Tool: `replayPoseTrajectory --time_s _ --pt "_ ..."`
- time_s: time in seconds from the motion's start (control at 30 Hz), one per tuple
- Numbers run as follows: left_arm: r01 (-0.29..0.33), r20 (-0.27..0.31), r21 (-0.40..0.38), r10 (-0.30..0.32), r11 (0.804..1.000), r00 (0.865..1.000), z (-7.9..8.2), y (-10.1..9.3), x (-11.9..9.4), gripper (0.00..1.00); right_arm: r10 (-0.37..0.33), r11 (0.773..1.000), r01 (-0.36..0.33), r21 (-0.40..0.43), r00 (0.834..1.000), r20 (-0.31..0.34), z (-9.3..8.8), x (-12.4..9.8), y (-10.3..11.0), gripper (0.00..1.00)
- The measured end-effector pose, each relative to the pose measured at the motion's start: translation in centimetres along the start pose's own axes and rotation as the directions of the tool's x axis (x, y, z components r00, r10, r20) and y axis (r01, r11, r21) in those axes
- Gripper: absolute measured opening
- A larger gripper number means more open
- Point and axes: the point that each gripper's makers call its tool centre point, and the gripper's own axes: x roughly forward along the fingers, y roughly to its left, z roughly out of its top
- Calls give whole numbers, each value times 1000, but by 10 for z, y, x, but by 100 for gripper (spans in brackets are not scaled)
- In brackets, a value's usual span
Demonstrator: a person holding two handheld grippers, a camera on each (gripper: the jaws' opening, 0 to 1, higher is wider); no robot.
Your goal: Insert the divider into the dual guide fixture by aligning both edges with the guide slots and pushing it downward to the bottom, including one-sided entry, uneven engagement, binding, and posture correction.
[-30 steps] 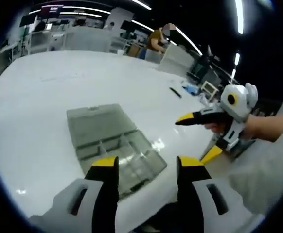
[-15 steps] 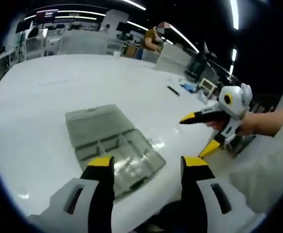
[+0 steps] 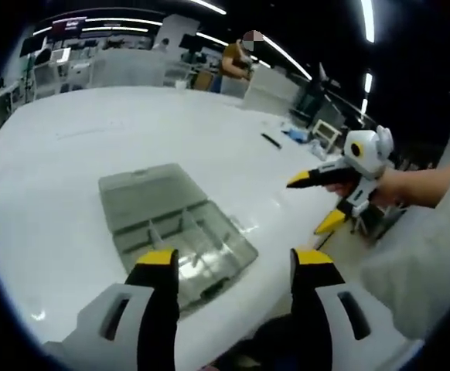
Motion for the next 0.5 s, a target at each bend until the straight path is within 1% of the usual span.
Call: replayPoseTrajectory --time_s 0.13,0.27,0.4,0.5 --pt "-5 5 3 5 1000 1000 2 2 -1 56 -8 1000 8 3 1000 -8 -5 -2 -6 69" --pt "-25 23 6 25 1000 999 6 6 -3 55 -14 1000 15 6 1000 -16 -8 -4 -9 68" --pt "-26 17 4 26 1000 1000 5 7 -3 55 -21 1000 21 12 1000 -22 -11 -7 -13 68" --pt "-31 27 10 31 999 999 8 8 -4 55 -27 1000 28 14 999 -26 -14 -9 -17 68"
